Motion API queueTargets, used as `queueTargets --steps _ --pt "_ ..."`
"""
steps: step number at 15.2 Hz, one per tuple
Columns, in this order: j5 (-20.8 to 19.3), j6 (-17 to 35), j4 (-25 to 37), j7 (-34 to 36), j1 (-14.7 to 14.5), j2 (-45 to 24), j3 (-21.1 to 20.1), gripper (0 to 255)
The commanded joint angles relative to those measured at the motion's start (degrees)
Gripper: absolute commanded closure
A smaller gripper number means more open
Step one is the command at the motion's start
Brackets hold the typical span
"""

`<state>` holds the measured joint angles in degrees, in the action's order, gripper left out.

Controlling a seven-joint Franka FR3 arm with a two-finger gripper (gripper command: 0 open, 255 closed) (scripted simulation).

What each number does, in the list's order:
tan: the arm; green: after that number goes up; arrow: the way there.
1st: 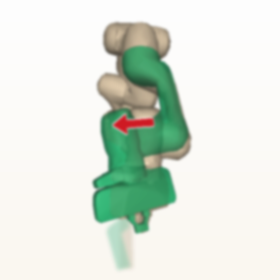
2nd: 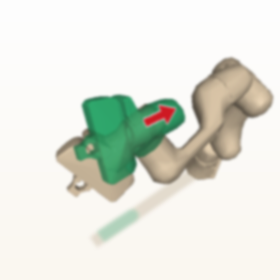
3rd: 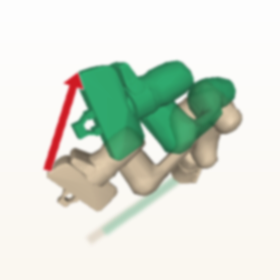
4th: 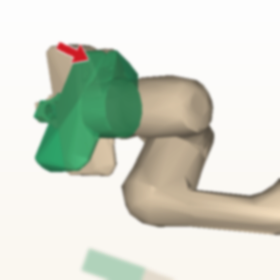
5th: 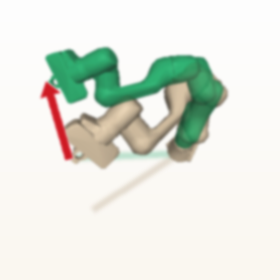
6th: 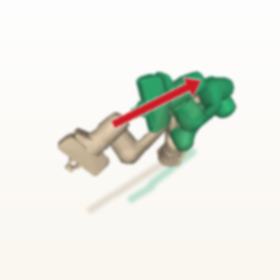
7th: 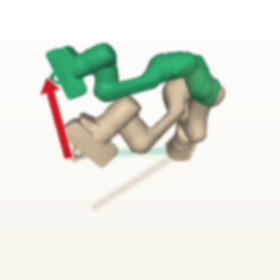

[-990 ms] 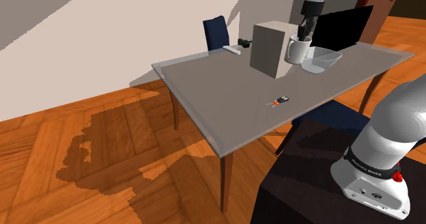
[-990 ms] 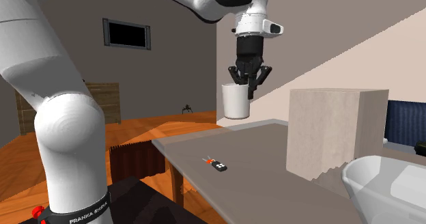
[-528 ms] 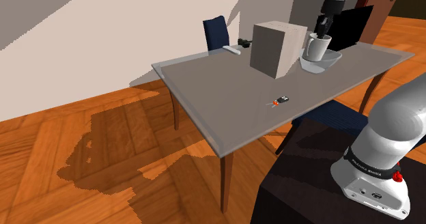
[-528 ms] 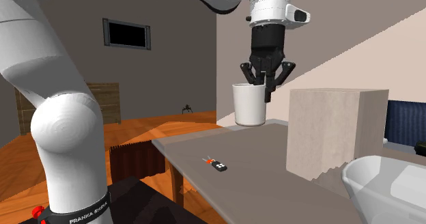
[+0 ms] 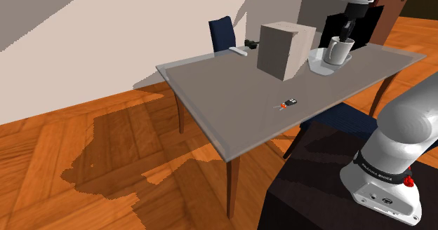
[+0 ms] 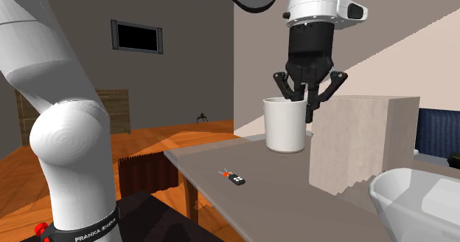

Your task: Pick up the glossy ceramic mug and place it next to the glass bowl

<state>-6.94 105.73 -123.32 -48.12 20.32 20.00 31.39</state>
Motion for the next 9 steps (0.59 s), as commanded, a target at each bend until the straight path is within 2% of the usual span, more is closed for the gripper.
queueTargets --steps 1,9 --pt "-0.1 1.4 -1.2 -0.2 0.1 -0.1 0.3 255" --pt "0.1 7.7 -6.3 -0.8 0.2 -1.4 1.3 255"
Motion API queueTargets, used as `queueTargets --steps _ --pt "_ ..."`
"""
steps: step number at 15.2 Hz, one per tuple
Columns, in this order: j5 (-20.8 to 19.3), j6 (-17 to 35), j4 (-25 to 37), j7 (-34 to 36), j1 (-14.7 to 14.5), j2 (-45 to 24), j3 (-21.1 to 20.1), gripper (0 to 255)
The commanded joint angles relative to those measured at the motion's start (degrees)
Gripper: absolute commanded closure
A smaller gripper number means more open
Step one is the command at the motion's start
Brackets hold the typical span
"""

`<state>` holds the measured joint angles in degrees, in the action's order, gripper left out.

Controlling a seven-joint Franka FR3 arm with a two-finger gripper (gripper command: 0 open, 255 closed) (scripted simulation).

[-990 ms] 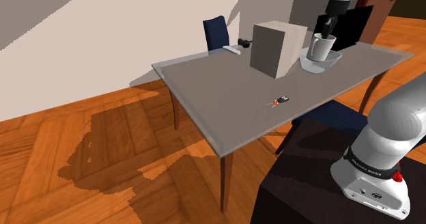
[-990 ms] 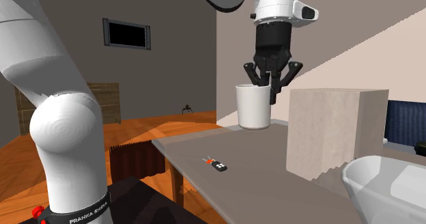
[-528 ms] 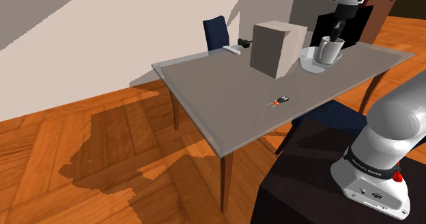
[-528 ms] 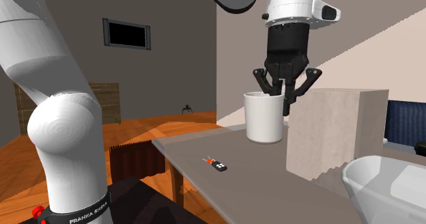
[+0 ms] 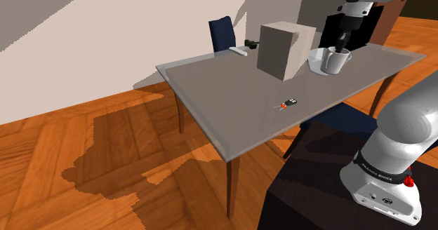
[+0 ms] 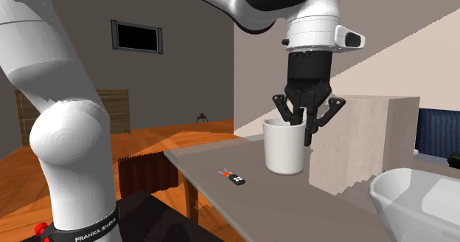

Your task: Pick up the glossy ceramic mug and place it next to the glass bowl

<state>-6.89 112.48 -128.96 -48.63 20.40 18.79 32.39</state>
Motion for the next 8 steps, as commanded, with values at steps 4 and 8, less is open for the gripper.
queueTargets --steps 4,8 --pt "0.2 4.1 -2.9 -0.7 0.0 -1.2 0.9 255" --pt "0.6 7.4 -5.0 -1.3 -0.1 -2.5 1.5 255"
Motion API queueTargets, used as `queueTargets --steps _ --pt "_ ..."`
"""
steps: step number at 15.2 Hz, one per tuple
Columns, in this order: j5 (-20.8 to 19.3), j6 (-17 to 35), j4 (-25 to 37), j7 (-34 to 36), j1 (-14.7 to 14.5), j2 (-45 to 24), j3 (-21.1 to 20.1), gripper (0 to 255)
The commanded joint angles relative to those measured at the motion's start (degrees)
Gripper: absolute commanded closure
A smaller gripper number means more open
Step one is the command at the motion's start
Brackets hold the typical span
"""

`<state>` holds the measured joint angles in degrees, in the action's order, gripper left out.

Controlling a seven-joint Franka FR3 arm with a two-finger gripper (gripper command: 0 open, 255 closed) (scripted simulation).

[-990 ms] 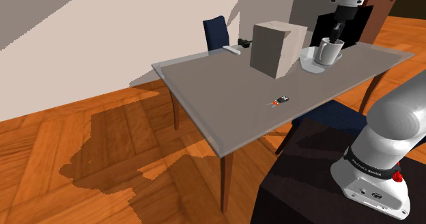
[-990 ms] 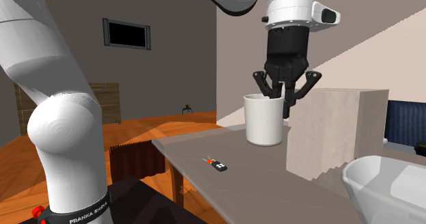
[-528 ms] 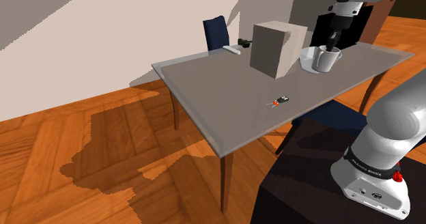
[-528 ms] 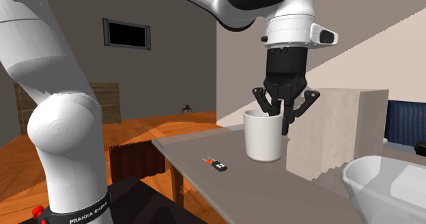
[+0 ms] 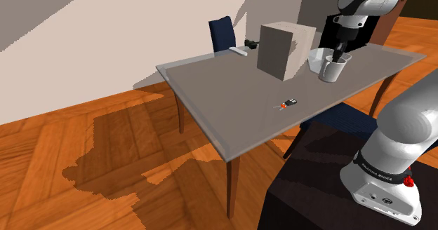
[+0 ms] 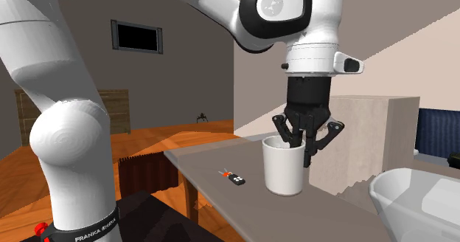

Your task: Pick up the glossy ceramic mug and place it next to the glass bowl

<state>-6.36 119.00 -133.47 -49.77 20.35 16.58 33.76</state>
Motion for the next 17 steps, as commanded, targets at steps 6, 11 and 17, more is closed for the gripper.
queueTargets --steps 6,11,17 --pt "1.1 5.8 -3.3 -1.3 -0.3 -2.7 1.2 255" --pt "2.5 10.0 -5.3 -2.5 -0.7 -5.3 2.1 255" --pt "2.9 11.1 -5.8 -2.9 -0.9 -5.9 2.3 255"
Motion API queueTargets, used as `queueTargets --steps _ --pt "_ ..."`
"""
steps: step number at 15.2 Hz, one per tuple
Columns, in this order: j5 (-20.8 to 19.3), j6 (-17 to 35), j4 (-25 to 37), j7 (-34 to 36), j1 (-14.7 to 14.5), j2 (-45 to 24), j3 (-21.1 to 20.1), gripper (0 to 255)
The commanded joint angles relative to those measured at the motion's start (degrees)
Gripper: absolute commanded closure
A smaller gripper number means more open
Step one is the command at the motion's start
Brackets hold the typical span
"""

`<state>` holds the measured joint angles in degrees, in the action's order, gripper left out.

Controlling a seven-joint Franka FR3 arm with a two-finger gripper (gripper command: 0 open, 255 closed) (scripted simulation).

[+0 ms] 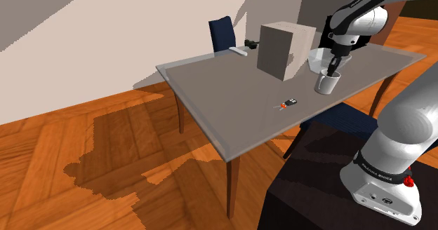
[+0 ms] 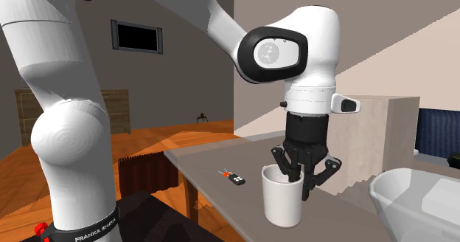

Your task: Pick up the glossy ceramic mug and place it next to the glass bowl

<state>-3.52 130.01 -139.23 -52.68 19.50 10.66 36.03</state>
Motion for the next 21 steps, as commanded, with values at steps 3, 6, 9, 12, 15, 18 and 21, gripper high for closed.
queueTargets --steps 3,6,9,12,15,18,21 --pt "0.0 0.0 0.0 0.0 0.0 0.0 0.0 255" --pt "0.0 0.0 0.0 0.0 0.0 0.0 0.0 0" --pt "0.0 0.0 0.0 0.0 0.0 0.0 0.0 0" --pt "-2.0 -6.3 3.1 1.6 0.6 3.7 -1.1 0" --pt "-2.4 -7.9 4.0 2.0 0.8 4.5 -1.4 0" --pt "-2.4 -7.9 4.0 2.0 0.8 4.5 -1.4 0" --pt "-2.4 -7.9 4.0 2.0 0.8 4.5 -1.4 0"
